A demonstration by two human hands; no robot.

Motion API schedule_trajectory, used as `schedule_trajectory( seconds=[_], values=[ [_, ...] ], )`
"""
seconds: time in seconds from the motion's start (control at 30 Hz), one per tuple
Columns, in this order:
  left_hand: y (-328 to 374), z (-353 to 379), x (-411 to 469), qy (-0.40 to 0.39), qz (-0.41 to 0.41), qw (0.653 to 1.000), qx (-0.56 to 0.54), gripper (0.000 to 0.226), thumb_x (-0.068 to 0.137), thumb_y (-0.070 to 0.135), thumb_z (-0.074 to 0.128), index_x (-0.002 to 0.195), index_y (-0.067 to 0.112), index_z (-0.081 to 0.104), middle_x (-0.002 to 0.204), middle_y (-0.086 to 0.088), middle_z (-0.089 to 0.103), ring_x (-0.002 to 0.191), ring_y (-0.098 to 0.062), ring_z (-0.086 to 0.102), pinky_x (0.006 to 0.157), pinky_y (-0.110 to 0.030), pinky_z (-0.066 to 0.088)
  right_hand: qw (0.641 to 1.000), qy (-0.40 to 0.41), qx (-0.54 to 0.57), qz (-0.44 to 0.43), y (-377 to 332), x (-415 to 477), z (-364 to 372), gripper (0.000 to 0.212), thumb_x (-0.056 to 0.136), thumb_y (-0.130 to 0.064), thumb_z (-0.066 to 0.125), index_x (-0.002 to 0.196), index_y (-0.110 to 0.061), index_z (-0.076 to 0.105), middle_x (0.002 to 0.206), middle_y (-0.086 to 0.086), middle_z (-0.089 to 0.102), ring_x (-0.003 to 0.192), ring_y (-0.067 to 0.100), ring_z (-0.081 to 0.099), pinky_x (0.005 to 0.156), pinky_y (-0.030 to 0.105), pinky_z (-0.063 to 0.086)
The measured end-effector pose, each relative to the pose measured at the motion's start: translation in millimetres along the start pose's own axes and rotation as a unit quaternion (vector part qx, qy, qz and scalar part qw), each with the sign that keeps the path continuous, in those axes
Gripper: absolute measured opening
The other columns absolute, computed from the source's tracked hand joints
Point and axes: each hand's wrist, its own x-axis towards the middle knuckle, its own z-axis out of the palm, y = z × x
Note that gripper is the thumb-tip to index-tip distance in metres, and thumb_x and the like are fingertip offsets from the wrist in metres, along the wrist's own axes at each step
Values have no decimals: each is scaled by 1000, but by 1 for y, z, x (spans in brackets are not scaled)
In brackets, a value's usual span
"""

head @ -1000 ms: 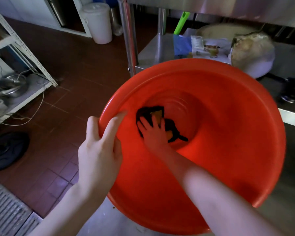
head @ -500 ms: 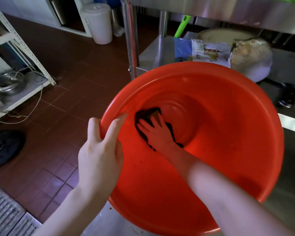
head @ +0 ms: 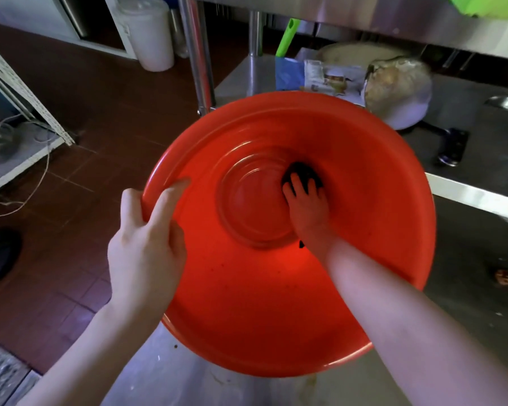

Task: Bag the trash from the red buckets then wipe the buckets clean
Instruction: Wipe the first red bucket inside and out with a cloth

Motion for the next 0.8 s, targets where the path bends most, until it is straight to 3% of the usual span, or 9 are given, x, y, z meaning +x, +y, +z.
schedule_trajectory(
  seconds=[0.17, 0.27, 0.33, 0.47, 0.57, 0.7, 0.8],
  values=[
    [4, 1, -3, 10, 2, 1000, -2, 61, 81, -6, 57, 134, 24, 54, 97, -6, 33, 49, -19, 35, 48, -26, 32, 993, -100, 60, 28, -5, -28, 8, 49, 90, -12, 52, 136, -20, 39, 156, 8, 15, 130, 48, 32, 101, 49, 41],
    [8, 1, -5, 17, 0, 1000, -3, 63, 80, -6, 57, 134, 25, 54, 96, -5, 32, 48, -20, 33, 48, -26, 32, 980, -183, 79, -10, -17, -38, 12, 60, 84, -22, 64, 137, -18, 37, 152, 11, 15, 125, 45, 41, 98, 44, 44],
    [10, 2, -7, 22, 2, 1000, -1, 64, 79, -7, 56, 134, 25, 54, 96, -5, 32, 47, -20, 33, 48, -27, 33, 969, -227, 95, -35, -31, -42, 14, 57, 82, -23, 63, 133, -15, 40, 146, 12, 22, 120, 40, 48, 96, 42, 45],
    [10, 2, -13, 27, -9, 1000, 1, 63, 78, -7, 56, 133, 26, 55, 97, -9, 36, 48, -22, 36, 47, -28, 35, 953, -229, 190, -65, -69, -54, 18, 42, 83, -13, 55, 124, -12, 47, 135, 11, 34, 111, 38, 55, 93, 44, 48],
    [8, 0, -22, 32, -10, 999, 6, 60, 79, -7, 56, 132, 24, 56, 97, -8, 35, 50, -22, 36, 49, -27, 33, 945, -183, 251, -103, -97, -60, 20, 46, 82, -7, 53, 127, -14, 47, 135, 9, 40, 112, 37, 55, 91, 46, 48],
    [8, -1, -29, 30, -31, 999, 3, 62, 79, -8, 57, 131, 24, 54, 97, -7, 34, 51, -22, 36, 50, -28, 33, 943, -181, 253, -118, -94, -61, 22, 51, 86, -8, 50, 136, -19, 45, 144, 6, 41, 119, 36, 53, 96, 44, 45],
    [11, -4, -27, 19, -33, 999, 2, 62, 79, -7, 56, 133, 25, 52, 98, -7, 33, 48, -23, 36, 51, -29, 33, 953, -222, 166, -125, -76, -59, 21, 44, 91, -12, 44, 134, -20, 47, 142, 6, 43, 127, 36, 46, 100, 44, 43]
  ],
)
